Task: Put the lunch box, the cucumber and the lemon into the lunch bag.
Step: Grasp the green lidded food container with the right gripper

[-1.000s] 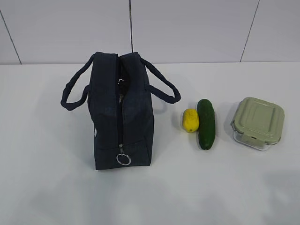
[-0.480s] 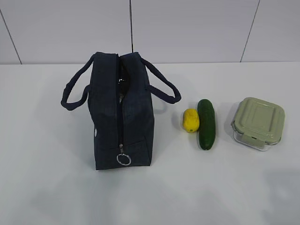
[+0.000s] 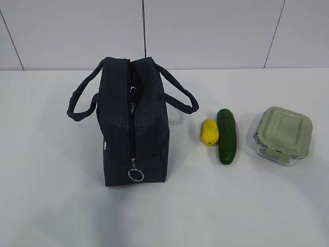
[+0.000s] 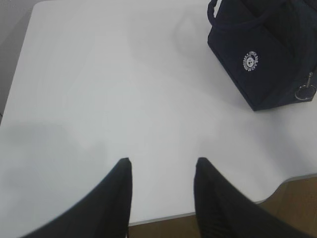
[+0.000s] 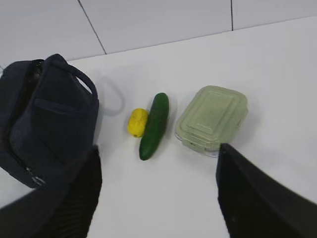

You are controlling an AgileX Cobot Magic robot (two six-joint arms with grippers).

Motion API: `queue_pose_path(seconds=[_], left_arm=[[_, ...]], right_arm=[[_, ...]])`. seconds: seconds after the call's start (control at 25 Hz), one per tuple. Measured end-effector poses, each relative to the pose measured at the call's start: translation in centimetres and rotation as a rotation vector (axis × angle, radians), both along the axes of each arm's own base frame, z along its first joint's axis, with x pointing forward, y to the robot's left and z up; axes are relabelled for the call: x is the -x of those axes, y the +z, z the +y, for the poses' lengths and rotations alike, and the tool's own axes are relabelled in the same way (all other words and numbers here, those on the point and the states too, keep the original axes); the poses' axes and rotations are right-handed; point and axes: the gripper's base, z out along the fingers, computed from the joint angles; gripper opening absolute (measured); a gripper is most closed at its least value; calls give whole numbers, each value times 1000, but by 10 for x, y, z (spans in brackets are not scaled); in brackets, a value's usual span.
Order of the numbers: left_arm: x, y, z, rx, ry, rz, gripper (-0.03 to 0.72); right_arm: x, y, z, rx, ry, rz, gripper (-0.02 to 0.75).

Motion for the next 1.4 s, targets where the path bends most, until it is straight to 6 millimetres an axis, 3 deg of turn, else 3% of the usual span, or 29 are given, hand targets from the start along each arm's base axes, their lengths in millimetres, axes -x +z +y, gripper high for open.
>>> queue_pose_path(seconds=[0.28, 0.56, 1.12, 1.28, 1.4], left_arm=[[0, 0, 0, 0, 0, 0, 299], [0, 0, 0, 0, 0, 0, 298], [0, 0, 0, 0, 0, 0, 290], [0, 0, 0, 0, 0, 0, 288], [0, 0, 0, 0, 0, 0, 288]], right_arm=[[-49, 28, 6, -69, 45, 83, 547], [-57, 32, 10, -130, 64, 88, 547], [-128, 15, 30, -397, 226, 224, 547], [-145, 6, 20, -463, 264, 263, 547], [-151, 2, -2, -506, 274, 263, 547]])
